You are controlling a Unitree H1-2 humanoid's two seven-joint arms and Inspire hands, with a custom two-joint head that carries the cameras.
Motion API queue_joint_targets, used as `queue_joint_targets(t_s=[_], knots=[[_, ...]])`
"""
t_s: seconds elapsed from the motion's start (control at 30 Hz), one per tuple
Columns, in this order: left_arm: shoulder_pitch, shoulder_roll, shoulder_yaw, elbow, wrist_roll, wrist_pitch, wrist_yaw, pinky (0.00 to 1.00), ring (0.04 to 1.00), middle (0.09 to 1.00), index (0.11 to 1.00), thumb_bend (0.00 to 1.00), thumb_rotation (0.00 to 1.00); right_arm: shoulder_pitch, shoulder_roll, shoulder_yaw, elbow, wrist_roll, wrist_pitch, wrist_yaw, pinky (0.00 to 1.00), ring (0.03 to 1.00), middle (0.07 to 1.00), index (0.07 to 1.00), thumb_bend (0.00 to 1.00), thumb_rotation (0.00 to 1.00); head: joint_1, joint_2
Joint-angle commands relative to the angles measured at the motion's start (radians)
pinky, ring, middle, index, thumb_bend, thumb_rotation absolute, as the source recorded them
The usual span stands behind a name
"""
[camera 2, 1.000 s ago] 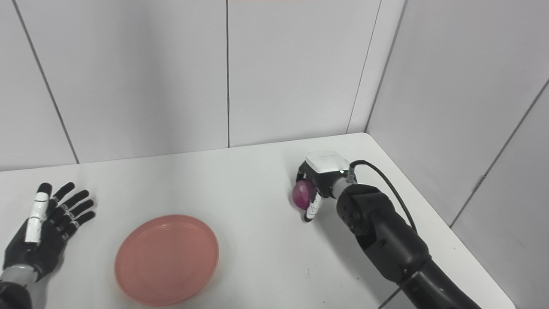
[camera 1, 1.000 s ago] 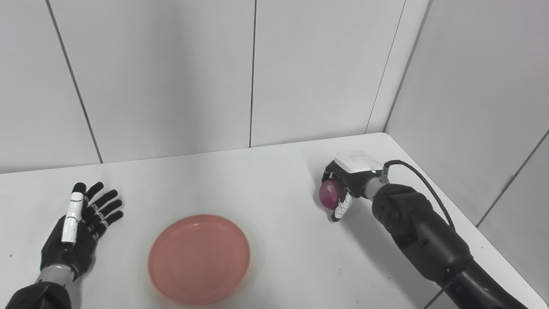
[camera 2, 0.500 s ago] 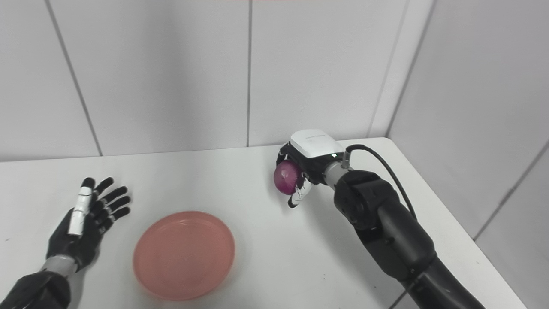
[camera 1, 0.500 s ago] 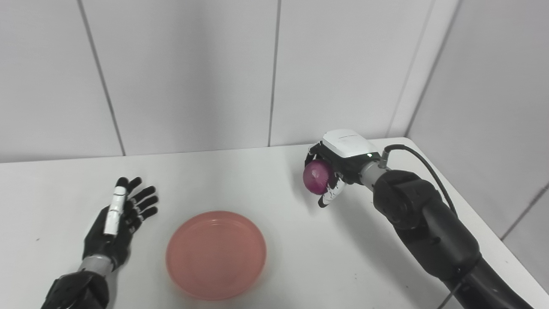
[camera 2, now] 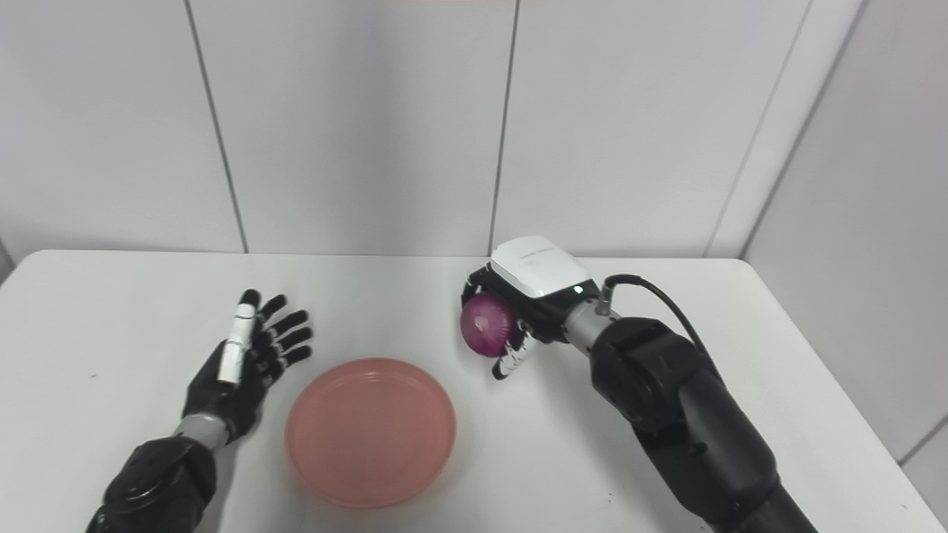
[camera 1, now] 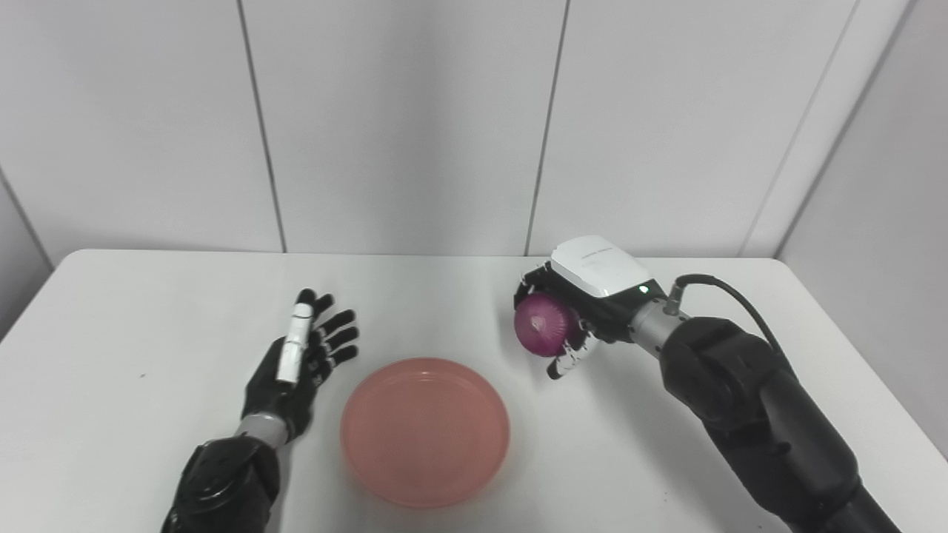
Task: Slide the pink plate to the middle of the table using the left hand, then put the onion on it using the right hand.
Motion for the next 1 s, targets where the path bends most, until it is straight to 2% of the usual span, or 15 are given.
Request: queue_joint_targets(t_s=[0.0, 0.13, 0.2, 0.37, 0.53, 0.83, 0.97], knots=[[0.001, -0.013, -0.014, -0.001, 0.019, 0.033, 0.007, 0.86, 0.845, 0.848, 0.908, 0.63, 0.95, -0.056, 0.009, -0.007, -0.018, 0.003, -0.04, -0.024, 0.26, 0.323, 0.474, 0.489, 0.53, 0.0, 0.011, 0.001], [0.003, -0.023, -0.015, -0.006, 0.016, 0.039, 0.011, 0.88, 0.861, 0.863, 0.928, 0.63, 0.95, -0.057, 0.032, -0.002, -0.026, 0.014, -0.039, -0.008, 0.3, 0.355, 0.477, 0.488, 0.53, 0.0, 0.027, 0.001], [0.004, -0.026, -0.017, -0.006, 0.019, 0.036, 0.013, 0.89, 0.865, 0.864, 0.936, 0.63, 0.96, -0.059, 0.046, 0.001, -0.026, 0.031, -0.041, -0.002, 0.32, 0.381, 0.443, 0.522, 0.52, 0.0, 0.032, 0.001], [0.006, -0.033, -0.023, -0.004, 0.028, 0.029, 0.019, 0.9, 0.863, 0.865, 0.929, 0.62, 0.97, -0.065, 0.073, 0.016, -0.03, 0.037, -0.029, 0.022, 0.31, 0.377, 0.435, 0.525, 0.52, 0.0, 0.057, 0.004], [0.007, -0.047, -0.021, -0.003, 0.037, 0.033, 0.034, 0.88, 0.845, 0.847, 0.914, 0.62, 0.97, -0.08, 0.09, 0.046, -0.018, 0.025, -0.05, 0.034, 0.34, 0.42, 0.454, 0.52, 0.53, 0.0, 0.074, 0.008], [0.007, -0.054, -0.027, -0.006, 0.046, 0.03, 0.049, 0.88, 0.842, 0.847, 0.916, 0.6, 0.97, -0.098, 0.132, 0.114, 0.05, 0.003, -0.092, 0.02, 0.35, 0.416, 0.451, 0.519, 0.52, 0.0, 0.107, 0.014], [0.008, -0.056, -0.029, 0.0, 0.052, 0.029, 0.051, 0.87, 0.84, 0.847, 0.909, 0.61, 0.97, -0.098, 0.151, 0.131, 0.074, -0.008, -0.099, 0.015, 0.38, 0.447, 0.457, 0.52, 0.53, 0.0, 0.119, 0.014]])
